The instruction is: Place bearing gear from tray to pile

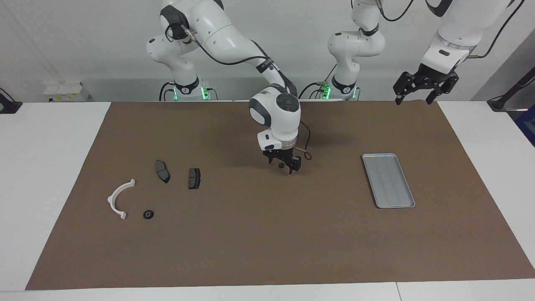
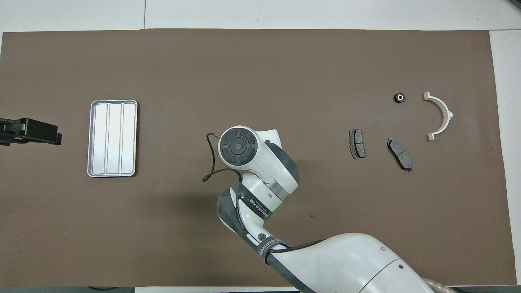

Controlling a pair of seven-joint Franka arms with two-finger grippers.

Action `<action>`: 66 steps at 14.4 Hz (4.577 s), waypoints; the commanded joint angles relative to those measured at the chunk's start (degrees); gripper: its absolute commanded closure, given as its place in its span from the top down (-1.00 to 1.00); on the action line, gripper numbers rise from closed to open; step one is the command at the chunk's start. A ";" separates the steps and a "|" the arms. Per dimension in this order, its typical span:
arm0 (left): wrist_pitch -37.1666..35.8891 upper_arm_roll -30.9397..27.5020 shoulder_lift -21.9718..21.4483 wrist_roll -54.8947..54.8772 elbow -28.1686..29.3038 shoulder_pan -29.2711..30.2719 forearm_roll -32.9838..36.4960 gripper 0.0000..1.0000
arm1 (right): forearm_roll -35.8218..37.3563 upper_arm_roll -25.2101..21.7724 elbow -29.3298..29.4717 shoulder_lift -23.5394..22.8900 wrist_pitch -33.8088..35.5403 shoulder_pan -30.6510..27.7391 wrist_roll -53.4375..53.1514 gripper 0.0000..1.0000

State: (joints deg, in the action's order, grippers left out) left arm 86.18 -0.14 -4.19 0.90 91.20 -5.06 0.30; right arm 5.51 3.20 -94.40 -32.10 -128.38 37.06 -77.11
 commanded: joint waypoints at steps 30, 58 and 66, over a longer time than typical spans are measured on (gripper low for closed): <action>-1.19 -0.92 -0.38 0.06 0.47 -0.65 -0.82 1.00 | -4.37 0.32 0.97 -0.60 2.35 -0.68 -1.29 -1.00; -1.19 -0.92 -0.38 0.06 0.47 -0.65 -0.82 1.00 | -3.58 -0.12 9.43 4.15 13.79 -31.43 61.45 -1.00; -1.19 -0.92 -0.38 0.06 0.47 -0.65 -0.82 1.00 | -3.67 -0.12 3.00 0.64 1.04 -33.81 65.06 -1.00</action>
State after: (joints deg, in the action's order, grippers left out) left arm 85.59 -0.32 -4.19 0.87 91.34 -5.07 0.21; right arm 2.15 2.28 -90.58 -30.87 -124.96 4.34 -14.03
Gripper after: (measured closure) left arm 0.000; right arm 0.767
